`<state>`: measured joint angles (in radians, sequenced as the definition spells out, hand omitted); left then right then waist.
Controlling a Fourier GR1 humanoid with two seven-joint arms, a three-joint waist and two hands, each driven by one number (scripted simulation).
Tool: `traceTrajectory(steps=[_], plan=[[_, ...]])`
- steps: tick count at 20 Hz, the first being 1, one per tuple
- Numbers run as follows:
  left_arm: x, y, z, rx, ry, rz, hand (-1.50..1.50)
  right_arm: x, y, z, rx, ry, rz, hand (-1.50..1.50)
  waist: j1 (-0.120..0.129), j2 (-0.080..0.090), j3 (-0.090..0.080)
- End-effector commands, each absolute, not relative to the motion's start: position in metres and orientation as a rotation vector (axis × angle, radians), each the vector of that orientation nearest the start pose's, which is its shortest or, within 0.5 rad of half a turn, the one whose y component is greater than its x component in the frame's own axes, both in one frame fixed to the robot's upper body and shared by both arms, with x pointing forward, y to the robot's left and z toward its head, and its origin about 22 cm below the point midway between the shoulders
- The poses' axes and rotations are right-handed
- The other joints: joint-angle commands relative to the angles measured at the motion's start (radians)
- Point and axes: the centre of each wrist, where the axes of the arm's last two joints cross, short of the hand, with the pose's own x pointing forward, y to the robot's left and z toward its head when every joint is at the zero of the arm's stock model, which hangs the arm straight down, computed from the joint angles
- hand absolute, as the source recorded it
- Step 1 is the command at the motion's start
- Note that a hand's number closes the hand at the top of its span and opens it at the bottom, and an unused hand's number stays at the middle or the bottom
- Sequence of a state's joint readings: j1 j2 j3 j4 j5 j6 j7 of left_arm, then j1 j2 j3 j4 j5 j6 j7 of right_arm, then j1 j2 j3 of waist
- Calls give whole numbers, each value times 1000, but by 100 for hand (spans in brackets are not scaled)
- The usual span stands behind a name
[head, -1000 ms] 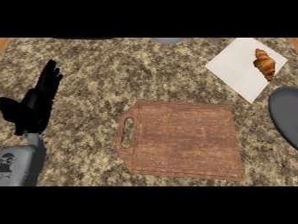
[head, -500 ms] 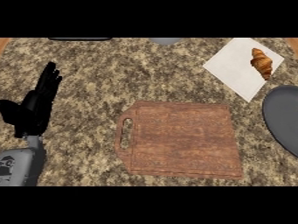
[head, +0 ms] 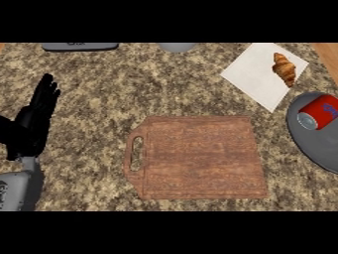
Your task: Pick the can from the cutting board and place it in the pan
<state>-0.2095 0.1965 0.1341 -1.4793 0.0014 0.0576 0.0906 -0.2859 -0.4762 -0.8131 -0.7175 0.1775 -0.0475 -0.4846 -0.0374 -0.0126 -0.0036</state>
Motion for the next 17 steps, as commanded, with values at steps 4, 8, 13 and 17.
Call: traceTrajectory(steps=[4,8,13,17], plan=[[292,295,50,258,-1596,-6,0,145,-492,-24,-779,-1615,-290,-150,-30,-4,-3],[291,292,49,259,-1606,1,0,98,-473,-9,-781,-1629,-292,-150,-25,0,-3],[296,288,55,236,-1607,-27,0,51,-440,35,-768,-1599,-250,-150,3,9,0],[298,272,52,218,-1604,-35,0,16,-411,38,-843,-1565,-274,-150,18,12,3]])
